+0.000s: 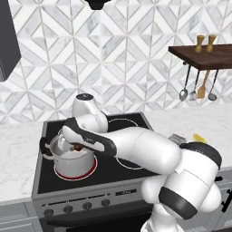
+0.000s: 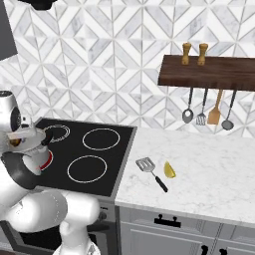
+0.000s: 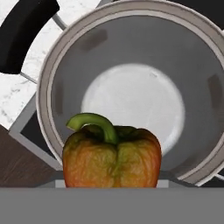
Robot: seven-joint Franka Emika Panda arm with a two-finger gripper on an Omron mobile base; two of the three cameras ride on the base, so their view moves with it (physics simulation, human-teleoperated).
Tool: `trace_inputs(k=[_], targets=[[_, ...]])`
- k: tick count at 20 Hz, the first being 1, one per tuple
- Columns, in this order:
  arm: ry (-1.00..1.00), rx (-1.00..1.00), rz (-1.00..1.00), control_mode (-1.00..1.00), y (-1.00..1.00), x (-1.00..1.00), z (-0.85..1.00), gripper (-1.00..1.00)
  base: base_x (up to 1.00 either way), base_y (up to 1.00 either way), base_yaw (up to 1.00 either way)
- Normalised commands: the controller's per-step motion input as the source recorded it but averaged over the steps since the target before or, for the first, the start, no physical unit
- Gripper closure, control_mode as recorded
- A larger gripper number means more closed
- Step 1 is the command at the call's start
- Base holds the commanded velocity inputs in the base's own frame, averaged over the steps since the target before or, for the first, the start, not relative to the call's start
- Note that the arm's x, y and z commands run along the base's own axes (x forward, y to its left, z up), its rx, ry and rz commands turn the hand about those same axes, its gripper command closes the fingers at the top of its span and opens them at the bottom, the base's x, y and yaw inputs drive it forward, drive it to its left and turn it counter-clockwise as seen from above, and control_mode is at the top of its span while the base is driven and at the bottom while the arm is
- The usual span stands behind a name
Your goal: Put the lemon wedge and bell pepper in the pot. Retrieve the spatula and lightly stir the vegetables in the pot.
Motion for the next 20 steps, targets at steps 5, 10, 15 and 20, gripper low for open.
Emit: trace_inputs(k=[5, 10, 15, 20], targets=[[0.07, -0.10, -0.05, -1.00, 0.01, 0.14, -0.42, 1.00, 0.00, 0.00, 0.00], [0.07, -0.08, -0.06, -1.00, 0.00, 0.20, -0.38, 1.00, 0.00, 0.00, 0.00], [0.01, -0.04, -0.05, -1.00, 0.01, 0.01, -0.08, -1.00, 0.00, 0.00, 0.00], [0.00, 0.00, -0.03, -1.00, 0.00, 0.00, 0.01, -1.00, 0.00, 0.00, 0.00]])
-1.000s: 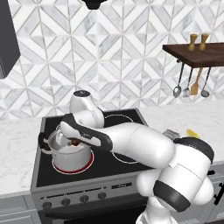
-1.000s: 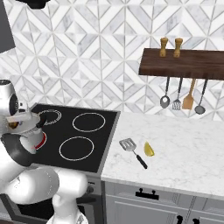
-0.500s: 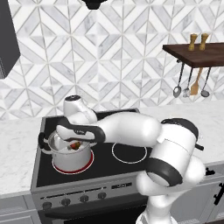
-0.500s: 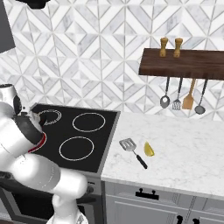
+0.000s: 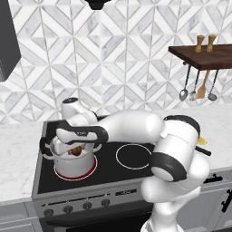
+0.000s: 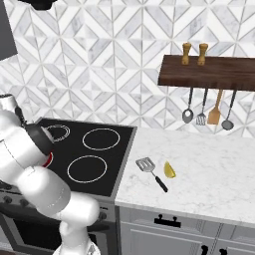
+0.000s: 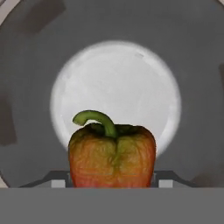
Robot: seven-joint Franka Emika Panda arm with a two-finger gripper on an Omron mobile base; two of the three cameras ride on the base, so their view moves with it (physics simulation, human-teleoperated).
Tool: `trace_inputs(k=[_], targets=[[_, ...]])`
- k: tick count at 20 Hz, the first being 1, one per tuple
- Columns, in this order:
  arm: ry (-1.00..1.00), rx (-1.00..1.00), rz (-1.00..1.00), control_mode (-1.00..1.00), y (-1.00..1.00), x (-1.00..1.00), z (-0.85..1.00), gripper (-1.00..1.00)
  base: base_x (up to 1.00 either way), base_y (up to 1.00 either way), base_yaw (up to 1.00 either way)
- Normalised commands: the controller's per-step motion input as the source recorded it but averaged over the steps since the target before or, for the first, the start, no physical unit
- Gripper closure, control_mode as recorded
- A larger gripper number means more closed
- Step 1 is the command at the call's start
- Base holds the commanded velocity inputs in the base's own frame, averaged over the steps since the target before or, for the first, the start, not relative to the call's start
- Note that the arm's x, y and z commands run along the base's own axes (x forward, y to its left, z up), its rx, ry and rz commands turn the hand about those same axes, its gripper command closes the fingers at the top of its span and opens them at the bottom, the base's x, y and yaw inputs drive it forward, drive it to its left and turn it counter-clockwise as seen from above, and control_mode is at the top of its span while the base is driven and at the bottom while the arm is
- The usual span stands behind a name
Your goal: Put the lemon wedge and bell pepper in the pot. Retrieve the spatula and lightly stir the vegetables in the pot.
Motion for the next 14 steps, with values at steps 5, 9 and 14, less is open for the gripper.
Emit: trace_inputs(k=[5, 9, 14], targets=[[0.00, 0.00, -0.01, -1.00, 0.00, -0.09, 0.11, -1.00, 0.00, 0.00, 0.00], [-0.07, 0.02, 0.00, -1.00, -0.23, -0.52, 0.69, -1.00, 0.00, 0.00, 0.00], [-0.05, 0.12, -0.04, -1.00, -0.86, -0.52, 0.99, -1.00, 0.00, 0.00, 0.00]])
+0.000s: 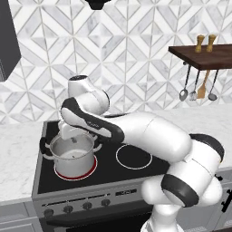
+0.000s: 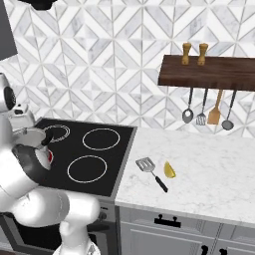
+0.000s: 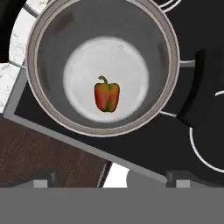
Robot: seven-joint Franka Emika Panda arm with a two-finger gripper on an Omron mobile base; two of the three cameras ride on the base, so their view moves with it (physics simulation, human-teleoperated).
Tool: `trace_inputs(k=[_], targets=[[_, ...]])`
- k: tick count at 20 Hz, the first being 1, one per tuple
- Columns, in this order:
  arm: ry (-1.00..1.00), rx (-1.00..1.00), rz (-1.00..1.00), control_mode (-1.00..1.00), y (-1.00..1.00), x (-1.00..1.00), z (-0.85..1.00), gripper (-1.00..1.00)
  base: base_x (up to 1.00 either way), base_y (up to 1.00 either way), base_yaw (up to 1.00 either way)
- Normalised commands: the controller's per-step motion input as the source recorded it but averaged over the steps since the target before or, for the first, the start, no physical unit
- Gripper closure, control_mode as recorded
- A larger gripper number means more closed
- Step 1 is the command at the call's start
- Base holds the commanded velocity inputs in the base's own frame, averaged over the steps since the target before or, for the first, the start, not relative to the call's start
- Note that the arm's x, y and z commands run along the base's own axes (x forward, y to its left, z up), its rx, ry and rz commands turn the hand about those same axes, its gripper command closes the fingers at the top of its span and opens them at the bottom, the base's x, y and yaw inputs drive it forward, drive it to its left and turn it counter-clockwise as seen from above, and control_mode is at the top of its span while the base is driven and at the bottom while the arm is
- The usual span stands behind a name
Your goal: Put the lemon wedge and bell pepper in the pot. Retrieve the spatula and lightly stir the vegetables in the pot.
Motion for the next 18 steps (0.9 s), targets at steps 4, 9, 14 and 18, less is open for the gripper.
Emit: trace_inputs(k=[4, 9, 14, 18], targets=[[0.01, 0.14, -0.10, -1.00, -1.00, -0.09, 0.60, -1.00, 0.00, 0.00, 0.00], [0.01, 0.10, -0.09, -1.00, -1.00, 0.00, 0.11, -1.00, 0.00, 0.00, 0.00], [0.02, 0.02, -0.09, -1.00, -1.00, 0.00, 0.00, -1.00, 0.00, 0.00, 0.00], [0.01, 0.00, -0.10, -1.00, -1.00, 0.01, -0.08, -1.00, 0.00, 0.00, 0.00]])
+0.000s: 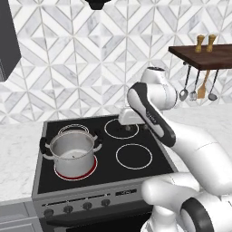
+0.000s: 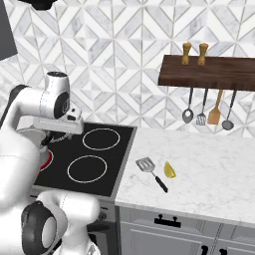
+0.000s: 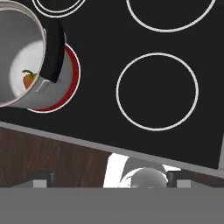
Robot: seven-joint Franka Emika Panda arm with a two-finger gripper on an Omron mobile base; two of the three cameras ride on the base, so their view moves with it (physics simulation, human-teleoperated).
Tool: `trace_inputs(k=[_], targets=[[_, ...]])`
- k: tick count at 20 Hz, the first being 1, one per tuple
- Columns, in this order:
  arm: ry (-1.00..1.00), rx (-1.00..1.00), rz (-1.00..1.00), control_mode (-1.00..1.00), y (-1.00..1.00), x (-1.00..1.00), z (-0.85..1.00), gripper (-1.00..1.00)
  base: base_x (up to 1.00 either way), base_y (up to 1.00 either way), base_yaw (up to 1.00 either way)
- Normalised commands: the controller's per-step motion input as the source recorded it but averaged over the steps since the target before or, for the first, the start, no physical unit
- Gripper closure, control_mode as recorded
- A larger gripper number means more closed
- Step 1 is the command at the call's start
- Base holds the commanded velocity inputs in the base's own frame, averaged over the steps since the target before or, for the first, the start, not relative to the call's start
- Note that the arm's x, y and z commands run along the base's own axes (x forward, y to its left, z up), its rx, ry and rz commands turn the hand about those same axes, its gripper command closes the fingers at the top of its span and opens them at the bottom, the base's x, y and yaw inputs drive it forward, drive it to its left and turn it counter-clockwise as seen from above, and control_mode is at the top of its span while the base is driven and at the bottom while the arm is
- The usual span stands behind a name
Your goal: Put the lemon wedge and bell pepper in the pot. Retrieve the spatula and lightly stir the vegetables in the pot.
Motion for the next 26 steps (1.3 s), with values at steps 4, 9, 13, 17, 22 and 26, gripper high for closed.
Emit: trace_inputs(k=[4, 9, 13, 17, 22, 26], targets=[[0.00, -0.01, -0.07, -1.00, -1.00, 0.07, -0.13, -1.00, 0.00, 0.00, 0.00], [0.00, -0.04, -0.01, -1.00, -1.00, 0.11, -0.14, -1.00, 0.00, 0.00, 0.00], [0.00, -0.06, 0.00, -1.00, -1.00, 0.21, -0.18, -1.00, 0.00, 0.00, 0.00], [0.00, -0.07, 0.00, -1.00, -1.00, 0.26, -0.20, -1.00, 0.00, 0.00, 0.00], [0.00, -0.08, 0.00, -1.00, -0.98, 0.21, -0.26, -1.00, 0.00, 0.00, 0.00], [0.00, -0.08, 0.00, -1.00, -0.84, 0.18, -0.32, -1.00, 0.00, 0.00, 0.00]])
